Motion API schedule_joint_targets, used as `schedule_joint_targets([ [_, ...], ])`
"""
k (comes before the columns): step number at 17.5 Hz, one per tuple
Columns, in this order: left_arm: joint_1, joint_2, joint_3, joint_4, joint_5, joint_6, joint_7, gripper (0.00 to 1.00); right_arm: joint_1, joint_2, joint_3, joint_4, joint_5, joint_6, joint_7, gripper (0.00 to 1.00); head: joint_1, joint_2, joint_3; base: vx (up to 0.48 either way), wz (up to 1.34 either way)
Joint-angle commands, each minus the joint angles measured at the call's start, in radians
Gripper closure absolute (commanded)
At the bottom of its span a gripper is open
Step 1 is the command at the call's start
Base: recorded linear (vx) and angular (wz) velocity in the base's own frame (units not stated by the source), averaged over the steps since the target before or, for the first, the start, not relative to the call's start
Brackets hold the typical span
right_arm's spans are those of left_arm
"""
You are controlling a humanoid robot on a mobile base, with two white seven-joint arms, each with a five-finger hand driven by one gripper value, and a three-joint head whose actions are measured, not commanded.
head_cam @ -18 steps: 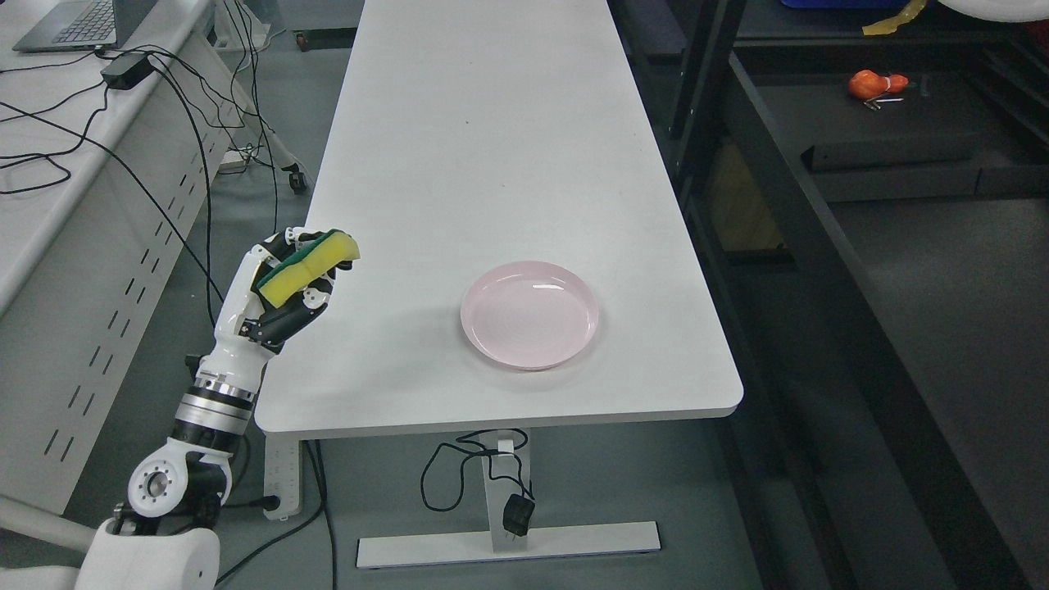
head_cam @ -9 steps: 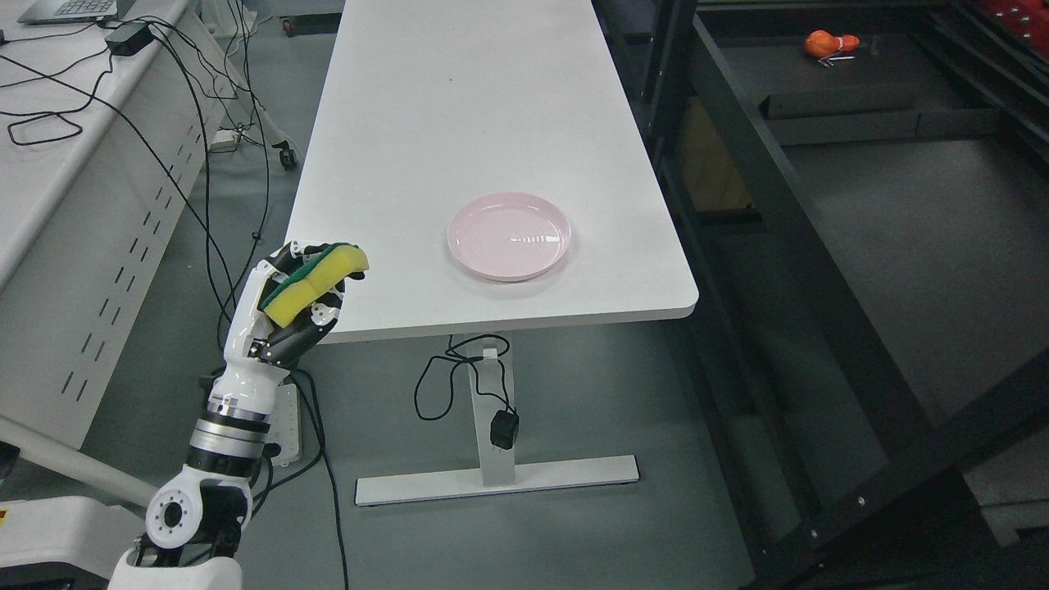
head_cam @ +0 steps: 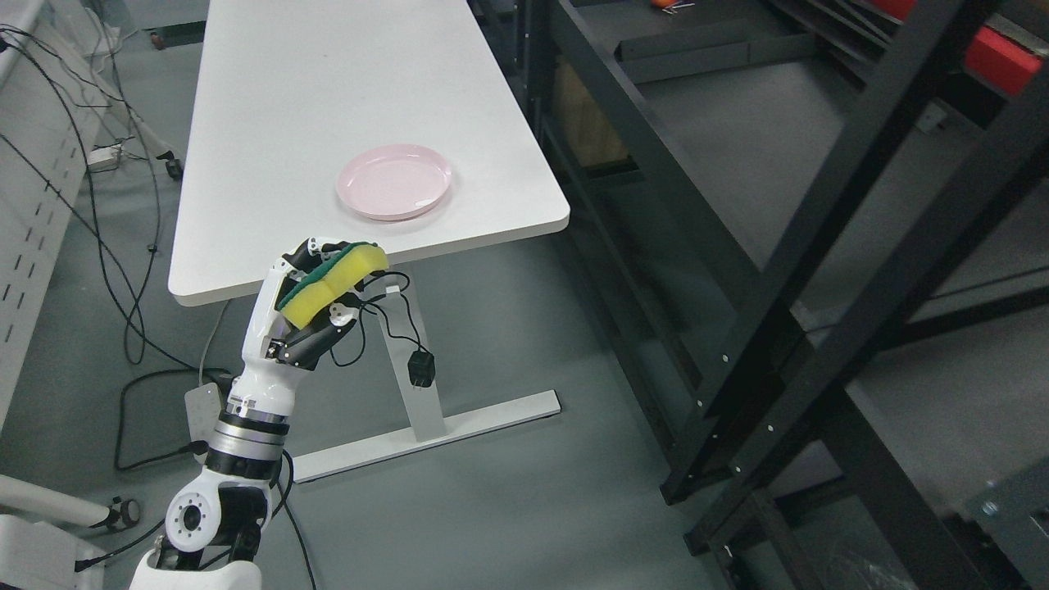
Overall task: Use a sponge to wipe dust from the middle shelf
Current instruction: 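Hold the sponge in the left hand while turning toward the grey shelf, then extend the left hand to press the sponge onto the middle shelf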
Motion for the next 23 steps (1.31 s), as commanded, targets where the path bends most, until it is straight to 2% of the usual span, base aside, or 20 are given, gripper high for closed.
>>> schedule_joint_targets([
  [1,0.000,-0.021,-0.093,-0.025,-0.014,0.001,0.000,0.99,0.000,-0.017,0.000,-0.017,0.000,0.000,0.000,0.00,0.0000,0.000,0.000,-0.300,-0.53],
  [8,-0.023,-0.023,-0.127,-0.025,-0.019,0.001,-0.002,0.99,0.000,-0.017,0.000,-0.017,0.000,0.000,0.000,0.00,0.0000,0.000,0.000,-0.256,-0.61],
  [17,-0.101,-0.023,-0.154,-0.024,-0.042,-0.019,-0.036,0.99,0.000,-0.017,0.000,-0.017,0.000,0.000,0.000,0.00,0.0000,0.000,0.000,-0.246,-0.94],
  [19,-0.132,-0.020,-0.203,-0.021,-0.047,-0.019,-0.040,0.99,0.000,-0.017,0.000,-0.017,0.000,0.000,0.000,0.00,0.0000,0.000,0.000,-0.166,-0.79],
  [21,-0.190,-0.011,-0.235,-0.016,-0.121,-0.021,-0.074,0.99,0.000,-0.017,0.000,-0.017,0.000,0.000,0.000,0.00,0.0000,0.000,0.000,-0.152,-0.79],
  [23,-0.254,-0.015,-0.235,-0.008,-0.273,-0.022,-0.123,0.99,0.000,-0.017,0.000,-0.017,0.000,0.000,0.000,0.00,0.0000,0.000,0.000,-0.134,-0.78],
])
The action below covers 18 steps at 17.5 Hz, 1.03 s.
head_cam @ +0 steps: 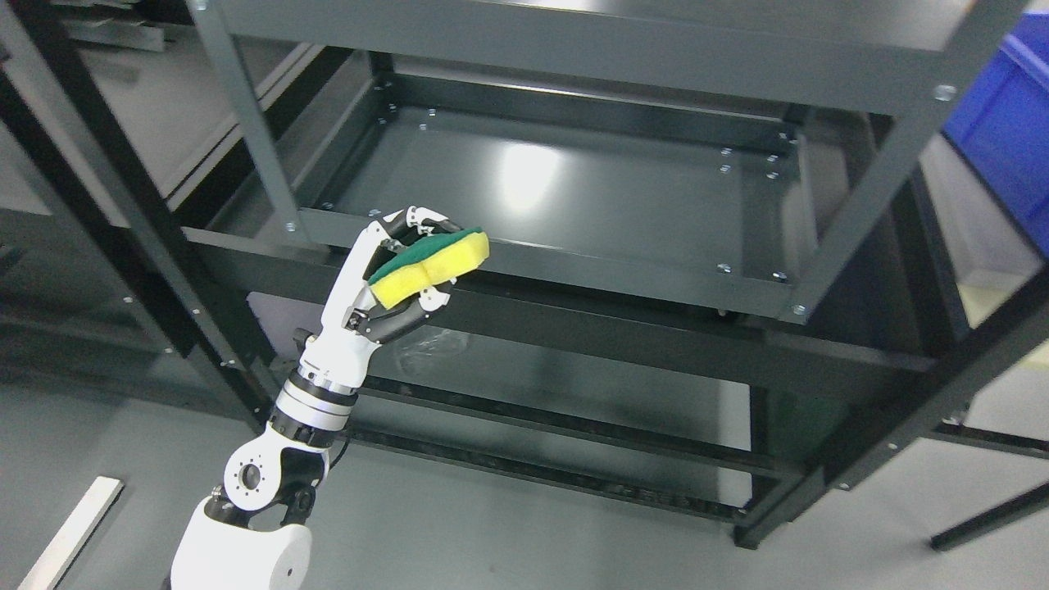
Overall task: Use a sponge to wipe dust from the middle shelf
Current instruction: 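Extend the left hand to press the sponge onto the middle shelf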
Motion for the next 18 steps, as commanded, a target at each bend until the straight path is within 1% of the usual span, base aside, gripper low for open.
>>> schedule_joint_targets([
  [1,-0.145,-0.007,-0.080,0.011,-0.252,-0.003,-0.059,0.99,0.000,-0.017,0.001,-0.017,0.000,0.000,0.001,0.00,0.0000,0.000,0.000,-0.130,-0.75],
  [2,-0.176,-0.013,-0.094,0.011,-0.300,-0.008,-0.067,0.99,0.000,-0.017,0.000,-0.017,0.000,0.000,0.001,0.00,0.0000,0.000,0.000,-0.099,-0.66],
  [5,-0.310,-0.016,-0.140,0.011,-0.464,-0.092,-0.134,0.99,0.000,-0.017,0.000,-0.017,0.000,0.000,0.001,0.00,0.0000,0.000,0.000,-0.095,-0.51],
  [7,-0.402,-0.021,-0.143,0.014,-0.579,-0.173,-0.205,0.99,0.000,-0.017,0.000,-0.017,0.000,0.000,0.001,0.00,0.0000,0.000,0.000,-0.071,-0.40],
  [8,-0.454,-0.025,-0.145,0.020,-0.647,-0.225,-0.220,0.99,0.000,-0.017,0.000,-0.017,0.000,0.000,0.001,0.00,0.0000,0.000,0.000,-0.063,-0.35],
  [9,-0.536,-0.025,-0.143,0.031,-0.755,-0.299,-0.222,0.99,0.000,-0.017,0.001,-0.017,0.000,0.000,0.001,0.00,0.0000,0.000,0.000,-0.042,-0.23],
  [11,-0.662,-0.021,-0.119,0.040,-0.904,-0.376,-0.222,0.99,0.000,-0.017,0.001,-0.017,0.000,0.000,0.001,0.00,0.0000,0.000,0.000,-0.032,-0.17],
  [13,-0.753,-0.002,-0.056,0.042,-1.021,-0.416,-0.222,0.99,0.000,-0.017,0.000,-0.017,0.000,0.000,0.001,0.00,0.0000,0.000,0.000,-0.011,-0.06],
  [15,-0.810,0.037,-0.022,0.055,-1.127,-0.465,-0.222,0.99,0.000,-0.017,0.000,-0.017,0.000,0.000,0.001,0.00,0.0000,0.000,0.000,0.011,0.05],
  [18,-0.819,0.061,-0.005,0.091,-1.166,-0.465,-0.220,0.99,0.000,-0.017,0.000,-0.017,0.000,0.000,0.001,0.00,0.0000,0.000,0.000,0.029,0.14],
])
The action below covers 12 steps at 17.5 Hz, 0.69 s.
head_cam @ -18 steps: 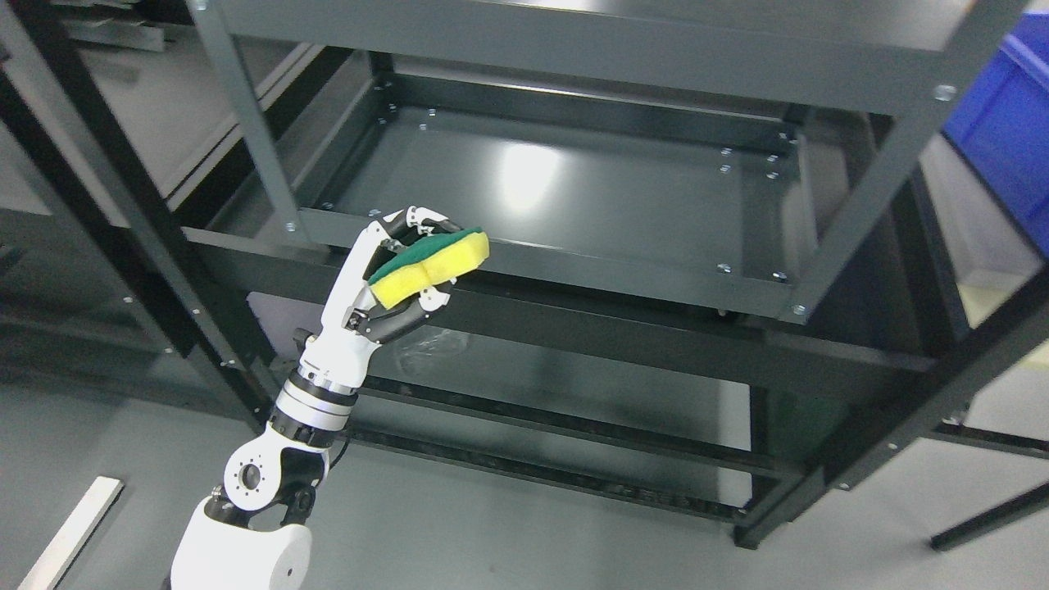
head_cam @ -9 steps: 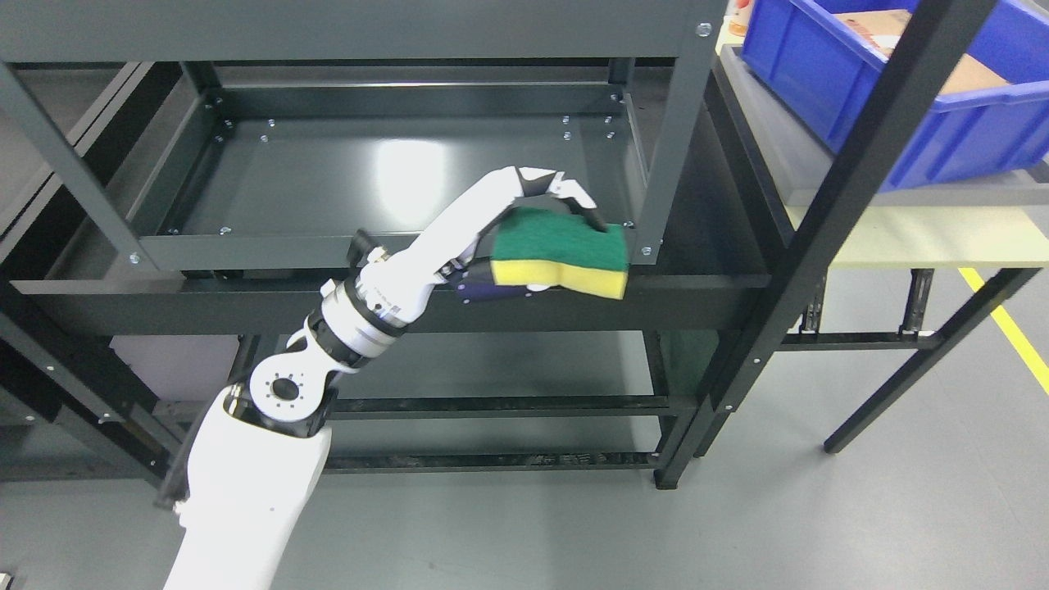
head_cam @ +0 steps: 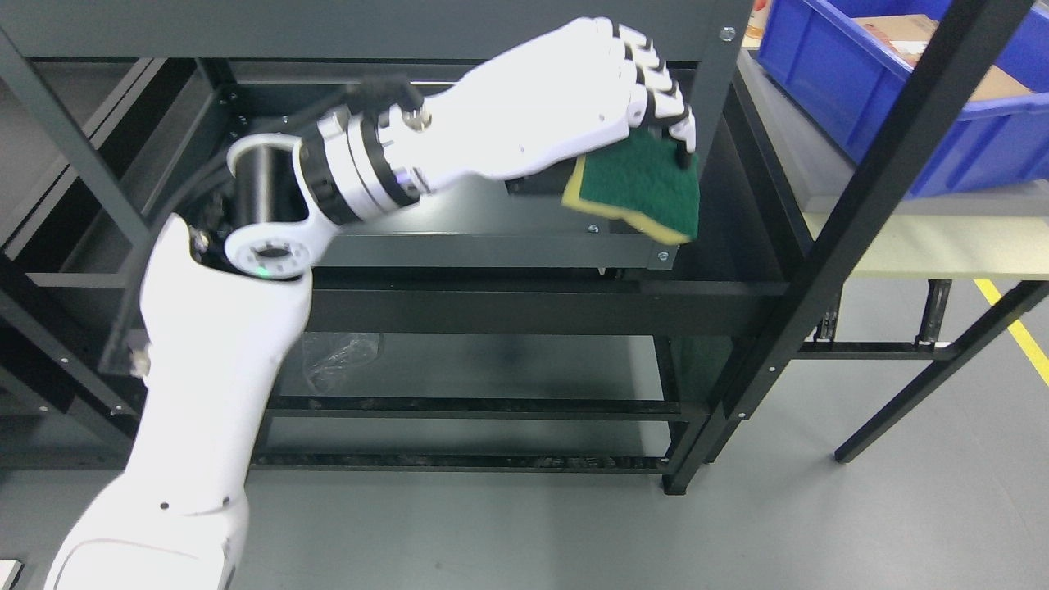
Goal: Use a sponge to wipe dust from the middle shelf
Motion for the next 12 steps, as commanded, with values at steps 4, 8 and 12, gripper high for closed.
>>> schedule_joint_targets([
  [4,-0.134,0.105,0.118,0.059,-0.221,-0.025,0.001,0.99,0.000,-0.017,0.000,-0.017,0.000,0.000,0.001,0.00,0.0000,0.000,0.000,0.026,0.14],
  [8,-0.073,0.126,0.245,0.059,-0.218,-0.025,-0.003,0.98,0.000,-0.017,0.000,-0.017,0.000,0.000,0.001,0.00,0.0000,0.000,0.000,0.020,0.11],
  [12,0.014,0.189,0.383,0.059,-0.176,-0.025,-0.006,0.98,0.000,-0.017,0.000,-0.017,0.000,0.000,0.001,0.00,0.0000,0.000,0.000,0.006,0.03],
])
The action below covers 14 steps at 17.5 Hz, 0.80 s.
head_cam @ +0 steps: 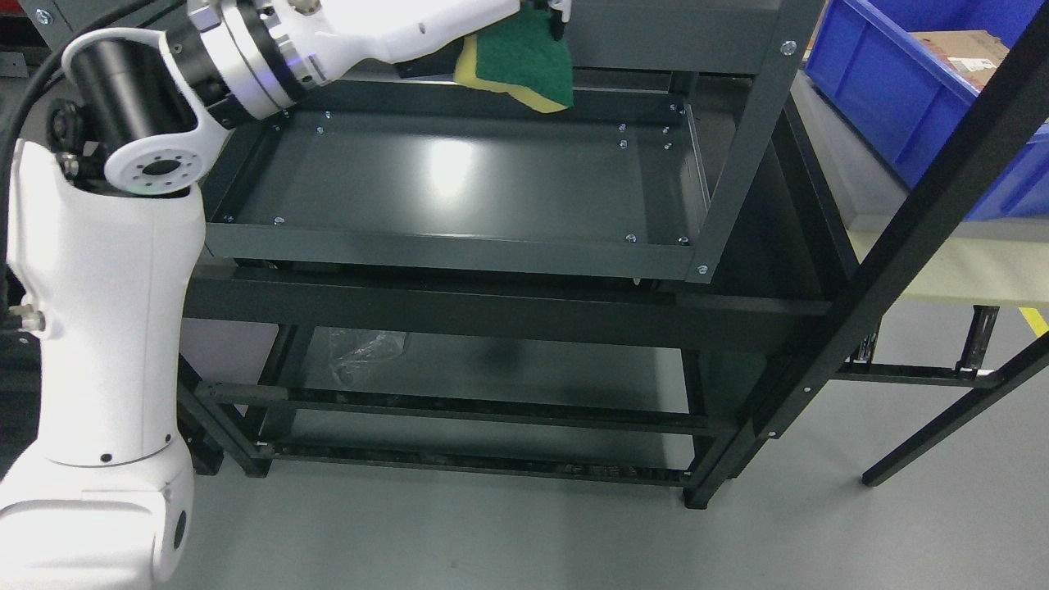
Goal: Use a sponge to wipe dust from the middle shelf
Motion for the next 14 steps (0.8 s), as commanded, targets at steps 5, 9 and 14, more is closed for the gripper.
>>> schedule_joint_targets([
  [5,0.197,0.247,0.405,0.018,0.224,0.001,-0.078,0.98,0.000,-0.017,0.000,-0.017,0.000,0.000,0.001,0.00,0.0000,0.000,0.000,0.008,0.04],
  [9,0.290,0.365,0.531,0.031,0.359,0.001,-0.083,0.98,0.000,-0.017,0.000,-0.017,0.000,0.000,0.001,0.00,0.0000,0.000,0.000,0.001,0.00],
  [14,0.333,0.512,0.644,0.205,0.446,0.001,-0.083,0.97,0.000,-0.017,0.000,-0.017,0.000,0.000,0.001,0.00,0.0000,0.000,0.000,0.000,0.00],
])
